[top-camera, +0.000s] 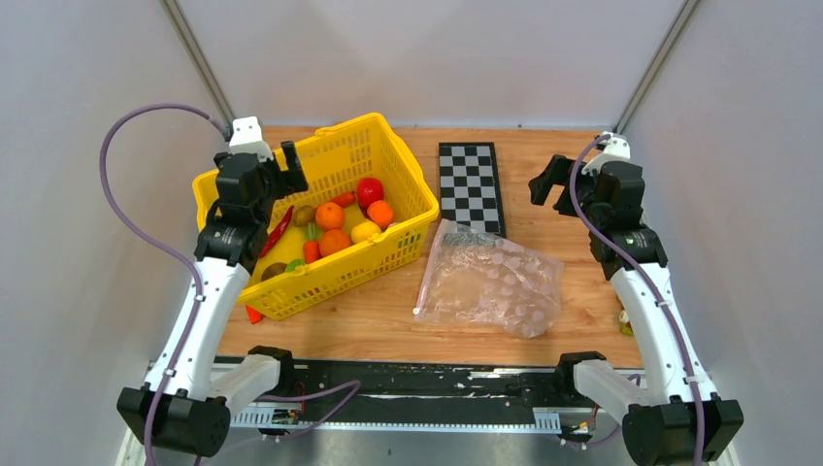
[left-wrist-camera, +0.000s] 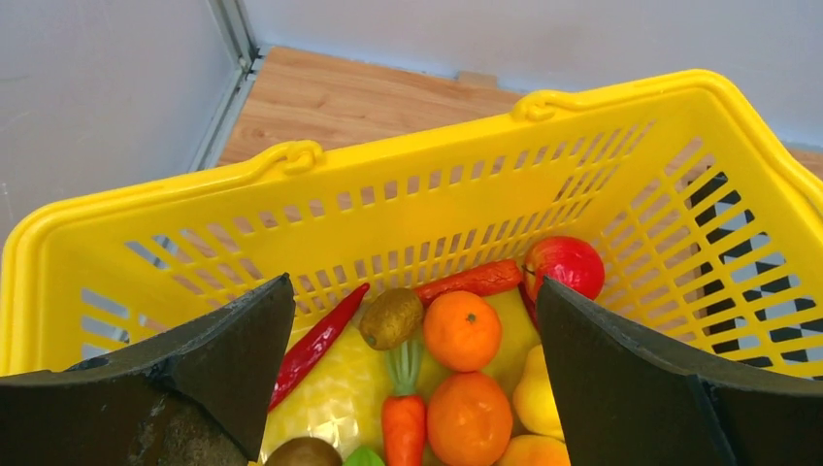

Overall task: Place the food in the zip-top bag and seal the zipper
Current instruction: Adjust the bin at the center of the board.

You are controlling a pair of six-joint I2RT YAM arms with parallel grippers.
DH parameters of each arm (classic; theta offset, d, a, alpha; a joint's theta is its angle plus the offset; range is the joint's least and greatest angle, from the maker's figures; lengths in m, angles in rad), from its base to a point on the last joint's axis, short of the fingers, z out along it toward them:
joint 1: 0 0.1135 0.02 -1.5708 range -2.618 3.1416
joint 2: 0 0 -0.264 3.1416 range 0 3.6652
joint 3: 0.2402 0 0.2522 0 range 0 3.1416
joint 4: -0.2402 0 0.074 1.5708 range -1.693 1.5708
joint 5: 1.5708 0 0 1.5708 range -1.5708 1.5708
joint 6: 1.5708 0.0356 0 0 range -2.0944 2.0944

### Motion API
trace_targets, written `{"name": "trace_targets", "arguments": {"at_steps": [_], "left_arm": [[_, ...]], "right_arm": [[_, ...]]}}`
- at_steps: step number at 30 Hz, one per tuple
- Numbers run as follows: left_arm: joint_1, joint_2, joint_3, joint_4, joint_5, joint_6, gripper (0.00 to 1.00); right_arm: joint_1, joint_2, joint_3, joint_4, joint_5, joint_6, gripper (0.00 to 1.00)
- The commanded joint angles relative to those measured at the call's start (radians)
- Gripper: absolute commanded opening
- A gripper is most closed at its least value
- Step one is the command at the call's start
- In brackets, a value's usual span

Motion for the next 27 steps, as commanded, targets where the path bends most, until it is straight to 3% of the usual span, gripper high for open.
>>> {"name": "trace_targets", "arguments": {"at_steps": [1,8,12,15,18,22,27], "left_arm": [[0.004,-0.069,0.004,0.063,-0.068,-0.055,1.0],[0.004,-0.25,-0.131,0.156,0.056,-0.152,1.0],[0.004,-0.369,-0.236,0.279,0.201,-0.126,1.0],[0.004,-0.373,-0.211,0.227,0.37,-0.078,1.0],[0.004,-0.345,-0.172,0.15,0.527,-0.044,1.0],[0.004,-0.32,-0.187,0.131,0.682,-0.048,1.0],[0.003,-0.277,-0.173,-0.019,0.711,0.072,1.0]], "right_arm": [[0.001,-0.023,-0.014,0.037,-0.024,0.026,1.0],[0.002,-0.064,-0.1,0.07,-0.159,0.041,1.0],[0.002,-0.048,-0.145,0.106,-0.366,0.073,1.0],[0.021,-0.029,-0.173,0.16,-0.516,0.12,0.97],[0.111,-0.022,-0.182,0.146,-0.472,0.133,0.92],[0.285,0.004,-0.172,0.087,-0.291,0.122,0.89],[0.424,0.042,-0.215,0.105,-0.184,0.175,0.83]]}}
